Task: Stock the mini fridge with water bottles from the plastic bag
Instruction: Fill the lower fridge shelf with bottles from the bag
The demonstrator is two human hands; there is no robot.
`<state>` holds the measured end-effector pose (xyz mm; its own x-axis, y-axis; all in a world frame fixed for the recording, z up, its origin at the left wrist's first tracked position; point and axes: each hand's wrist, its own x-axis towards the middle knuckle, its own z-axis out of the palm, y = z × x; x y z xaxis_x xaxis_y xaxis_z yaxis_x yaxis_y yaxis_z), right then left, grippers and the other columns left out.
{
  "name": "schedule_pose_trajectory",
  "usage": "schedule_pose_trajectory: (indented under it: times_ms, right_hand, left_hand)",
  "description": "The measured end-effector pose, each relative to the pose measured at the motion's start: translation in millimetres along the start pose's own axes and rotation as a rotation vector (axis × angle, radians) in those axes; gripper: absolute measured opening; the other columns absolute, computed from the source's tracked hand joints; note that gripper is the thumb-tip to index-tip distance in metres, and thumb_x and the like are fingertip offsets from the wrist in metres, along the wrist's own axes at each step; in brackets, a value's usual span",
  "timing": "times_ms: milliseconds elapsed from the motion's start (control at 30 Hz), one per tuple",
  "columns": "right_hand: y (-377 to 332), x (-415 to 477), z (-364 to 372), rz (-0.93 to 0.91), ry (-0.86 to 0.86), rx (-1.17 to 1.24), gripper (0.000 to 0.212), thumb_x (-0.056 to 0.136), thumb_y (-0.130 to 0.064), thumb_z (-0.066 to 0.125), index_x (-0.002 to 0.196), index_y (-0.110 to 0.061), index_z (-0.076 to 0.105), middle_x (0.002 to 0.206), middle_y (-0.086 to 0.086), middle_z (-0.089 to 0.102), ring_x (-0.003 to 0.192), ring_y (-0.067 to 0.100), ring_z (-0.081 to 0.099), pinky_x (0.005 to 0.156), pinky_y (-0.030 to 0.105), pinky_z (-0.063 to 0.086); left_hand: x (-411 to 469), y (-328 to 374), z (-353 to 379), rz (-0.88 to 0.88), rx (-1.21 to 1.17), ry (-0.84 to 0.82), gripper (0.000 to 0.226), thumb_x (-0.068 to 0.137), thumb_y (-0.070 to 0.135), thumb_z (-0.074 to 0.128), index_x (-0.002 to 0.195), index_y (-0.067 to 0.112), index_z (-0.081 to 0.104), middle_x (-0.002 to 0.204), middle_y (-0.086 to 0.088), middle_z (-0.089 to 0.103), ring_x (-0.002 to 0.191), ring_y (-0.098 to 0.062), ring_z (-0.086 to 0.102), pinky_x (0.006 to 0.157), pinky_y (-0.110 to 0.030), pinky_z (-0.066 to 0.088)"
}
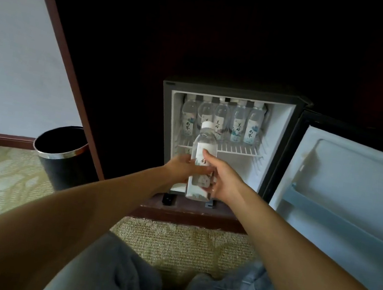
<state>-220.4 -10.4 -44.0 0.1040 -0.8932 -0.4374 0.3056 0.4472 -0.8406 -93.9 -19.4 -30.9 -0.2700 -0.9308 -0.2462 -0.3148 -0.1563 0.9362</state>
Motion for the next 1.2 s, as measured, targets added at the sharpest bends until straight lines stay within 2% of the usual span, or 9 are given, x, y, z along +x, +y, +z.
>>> schedule_pose_trajectory:
  times_ms: [100, 167, 300, 400, 567, 733, 867, 1000, 1200]
  right_hand:
    - [7.7, 5.8, -18.8, -0.004, 0.026, -0.206, 0.038, 0.078, -0.034, 0.074, 0.11, -0.022, 0.058, 0.106, 0.001, 0.062, 0.101, 0.022, 0.058, 0.084, 0.041, 0.051]
    - [13.3, 14.6, -30.4, -0.036, 0.054, -0.35, 0.039, 0.074, -0.027, 0.079, 0.106, -0.026, 0.056, 0.112, -0.001, 0.063, 0.105, 0.019, 0.058, 0.087, 0.04, 0.048]
    - [25.5, 36.4, -41.2, -0.111, 0.061, -0.522, 0.055, 0.07, -0.013, 0.083, 0.115, -0.026, 0.054, 0.115, -0.001, 0.066, 0.109, 0.019, 0.06, 0.096, 0.043, 0.05]
    - [33.4, 62.4, -42.4, -0.15, 0.082, -0.49, 0.06, 0.069, -0.007, 0.082, 0.119, -0.024, 0.054, 0.117, 0.001, 0.065, 0.11, 0.022, 0.061, 0.096, 0.045, 0.05]
    - [29.2, 118.1, -40.5, -0.184, 0.11, -0.499, 0.065, 0.067, 0.003, 0.08, 0.121, -0.02, 0.052, 0.106, -0.003, 0.065, 0.1, 0.017, 0.061, 0.067, 0.021, 0.049]
    - [52.6, 189.7, -45.7, -0.197, 0.106, -0.588, 0.066, 0.067, 0.005, 0.079, 0.12, -0.023, 0.05, 0.111, -0.001, 0.063, 0.107, 0.019, 0.059, 0.078, 0.023, 0.049]
    - [73.6, 240.9, -52.5, -0.226, 0.096, -0.633, 0.068, 0.068, 0.004, 0.079, 0.121, -0.025, 0.048, 0.115, 0.001, 0.061, 0.107, 0.019, 0.058, 0.084, 0.027, 0.049]
    - [83.3, 273.6, -62.3, -0.245, 0.108, -0.615, 0.063, 0.071, 0.004, 0.077, 0.119, -0.025, 0.048, 0.109, -0.003, 0.06, 0.105, 0.018, 0.057, 0.084, 0.025, 0.048]
    - [84.6, 303.0, -77.2, -0.296, 0.142, -0.548, 0.066, 0.071, 0.001, 0.079, 0.128, -0.015, 0.05, 0.115, 0.003, 0.064, 0.109, 0.019, 0.059, 0.097, 0.035, 0.049]
  left_hand:
    - [7.2, -17.9, 10.9, 0.008, 0.132, 0.015, 0.048, 0.073, 0.023, 0.081, 0.112, 0.005, 0.059, 0.107, -0.01, 0.066, 0.1, -0.026, 0.064, 0.081, -0.031, 0.053]
    - [14.6, -30.4, 17.4, 0.031, 0.17, 0.022, 0.056, 0.068, 0.018, 0.084, 0.115, 0.011, 0.055, 0.101, 0.001, 0.062, 0.097, -0.019, 0.061, 0.073, -0.022, 0.049]
    - [34.3, -50.5, 19.9, 0.084, 0.251, 0.048, 0.072, 0.063, 0.01, 0.087, 0.122, 0.012, 0.046, 0.108, 0.0, 0.062, 0.095, -0.016, 0.06, 0.082, -0.027, 0.05]
    - [54.8, -64.4, 16.8, 0.135, 0.278, 0.104, 0.069, 0.061, 0.015, 0.088, 0.117, 0.014, 0.048, 0.109, 0.003, 0.062, 0.092, -0.014, 0.06, 0.077, -0.025, 0.047]
    - [102.2, -93.3, 20.5, 0.18, 0.205, 0.238, 0.06, 0.066, 0.014, 0.084, 0.116, 0.021, 0.051, 0.098, 0.013, 0.06, 0.09, -0.013, 0.062, 0.068, -0.018, 0.046]
    - [156.3, -145.7, 23.5, 0.132, 0.17, 0.337, 0.048, 0.077, 0.021, 0.076, 0.117, 0.022, 0.05, 0.11, 0.003, 0.064, 0.097, -0.016, 0.061, 0.084, -0.036, 0.052]
    - [197.0, -179.2, 21.8, 0.039, 0.242, 0.383, 0.037, 0.085, 0.018, 0.066, 0.119, 0.019, 0.05, 0.115, -0.002, 0.063, 0.101, -0.021, 0.061, 0.086, -0.038, 0.05]
    - [224.9, -193.5, 29.0, 0.026, 0.241, 0.411, 0.044, 0.085, 0.015, 0.065, 0.125, 0.019, 0.048, 0.118, -0.002, 0.061, 0.103, -0.022, 0.06, 0.086, -0.038, 0.05]
    - [257.7, -202.0, 28.7, 0.038, 0.234, 0.398, 0.054, 0.088, 0.021, 0.064, 0.137, 0.023, 0.041, 0.125, 0.0, 0.058, 0.111, -0.019, 0.057, 0.088, -0.031, 0.048]
